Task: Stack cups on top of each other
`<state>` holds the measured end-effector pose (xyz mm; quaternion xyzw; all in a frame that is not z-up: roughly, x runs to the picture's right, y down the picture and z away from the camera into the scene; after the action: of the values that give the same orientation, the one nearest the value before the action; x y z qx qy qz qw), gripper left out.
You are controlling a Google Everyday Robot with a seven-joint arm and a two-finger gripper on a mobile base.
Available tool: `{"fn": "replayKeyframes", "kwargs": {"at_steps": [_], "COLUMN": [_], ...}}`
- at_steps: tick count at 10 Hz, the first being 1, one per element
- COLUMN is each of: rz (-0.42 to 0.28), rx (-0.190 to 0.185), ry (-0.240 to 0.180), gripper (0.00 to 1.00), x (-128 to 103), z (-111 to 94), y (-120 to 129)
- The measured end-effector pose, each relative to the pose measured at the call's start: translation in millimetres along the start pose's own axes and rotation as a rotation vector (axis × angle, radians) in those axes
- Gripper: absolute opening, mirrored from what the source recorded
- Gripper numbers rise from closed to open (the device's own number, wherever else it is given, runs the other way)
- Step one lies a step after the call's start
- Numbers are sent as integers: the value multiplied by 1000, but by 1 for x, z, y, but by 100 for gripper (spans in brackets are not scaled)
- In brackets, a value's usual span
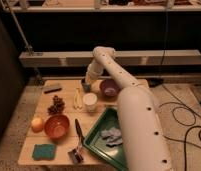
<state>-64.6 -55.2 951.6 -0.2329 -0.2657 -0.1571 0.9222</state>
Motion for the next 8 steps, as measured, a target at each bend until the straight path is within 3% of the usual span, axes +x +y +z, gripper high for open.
{"fn": "replayKeyframes", "kwargs": {"at_steps": [4,6,8], "rz": [1,-12,-54], "rx": [0,1,-6], "ry": [0,-2,10], "gripper": [73,80,80], "x": [1,-2,-13], "z": [0,-4,-25], "y": [0,2,2]}}
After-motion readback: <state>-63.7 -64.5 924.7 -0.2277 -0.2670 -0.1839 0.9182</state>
